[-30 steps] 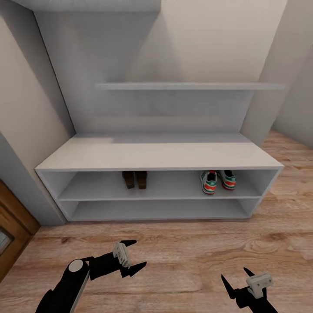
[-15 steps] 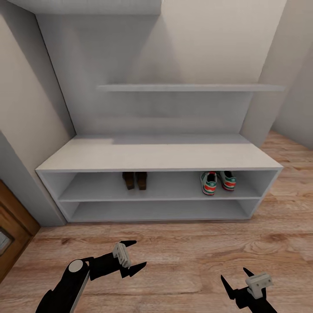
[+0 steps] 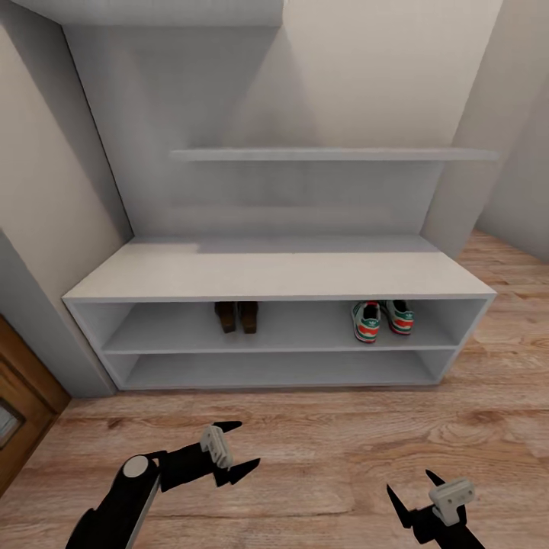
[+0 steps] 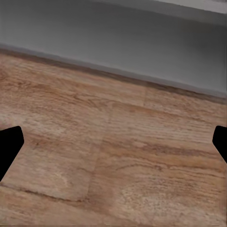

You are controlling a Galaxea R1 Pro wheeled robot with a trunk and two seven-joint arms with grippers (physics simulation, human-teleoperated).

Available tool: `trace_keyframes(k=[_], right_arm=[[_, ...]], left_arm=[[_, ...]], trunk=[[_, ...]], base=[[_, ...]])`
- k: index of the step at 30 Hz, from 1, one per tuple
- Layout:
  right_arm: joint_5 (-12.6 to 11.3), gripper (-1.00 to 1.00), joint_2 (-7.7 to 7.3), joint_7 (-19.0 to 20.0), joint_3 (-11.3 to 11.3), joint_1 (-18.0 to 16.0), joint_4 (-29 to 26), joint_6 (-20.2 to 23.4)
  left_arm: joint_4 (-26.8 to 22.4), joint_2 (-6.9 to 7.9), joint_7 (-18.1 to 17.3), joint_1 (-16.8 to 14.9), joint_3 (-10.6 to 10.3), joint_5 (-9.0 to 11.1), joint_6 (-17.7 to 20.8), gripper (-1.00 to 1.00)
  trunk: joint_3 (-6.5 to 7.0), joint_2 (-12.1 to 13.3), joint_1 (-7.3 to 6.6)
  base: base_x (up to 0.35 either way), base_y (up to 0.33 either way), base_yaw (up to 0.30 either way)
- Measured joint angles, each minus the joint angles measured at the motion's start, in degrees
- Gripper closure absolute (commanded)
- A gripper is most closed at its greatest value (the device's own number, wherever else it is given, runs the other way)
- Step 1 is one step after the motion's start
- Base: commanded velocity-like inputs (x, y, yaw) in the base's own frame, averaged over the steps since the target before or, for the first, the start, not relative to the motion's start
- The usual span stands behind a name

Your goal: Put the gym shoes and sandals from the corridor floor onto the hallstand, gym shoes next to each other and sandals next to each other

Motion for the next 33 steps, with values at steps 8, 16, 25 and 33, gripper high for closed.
trace_keyframes(k=[8, 16, 25, 33], right_arm=[[0.50, -1.00, 0.04, -0.03, -0.12, -0.33, 2.06, -0.02], [0.62, -1.00, 0.08, -0.04, -0.16, -0.42, 2.76, -0.05], [0.66, -1.00, 0.11, -0.04, -0.15, -0.45, 2.98, -0.06], [0.67, -1.00, 0.12, -0.05, -0.11, -0.46, 3.04, -0.06]], left_arm=[[3.09, -2.05, 2.99, 0.00, 1.21, -0.10, -0.30, -1.00], [8.31, -2.68, 15.09, -0.28, 4.50, 0.55, -1.11, -1.00], [12.31, -3.69, 26.18, -0.45, 7.65, 4.49, -1.54, -1.00], [13.45, -4.98, 30.88, -0.65, 8.91, 8.90, -1.65, -1.00]], trunk=[[0.00, 0.00, 0.00], [0.00, 0.00, 0.00], [0.01, 0.00, 0.00], [0.01, 0.00, 0.00]], base=[[0.000, 0.000, 0.000], [0.000, 0.000, 0.000], [0.000, 0.000, 0.000], [0.000, 0.000, 0.000]])
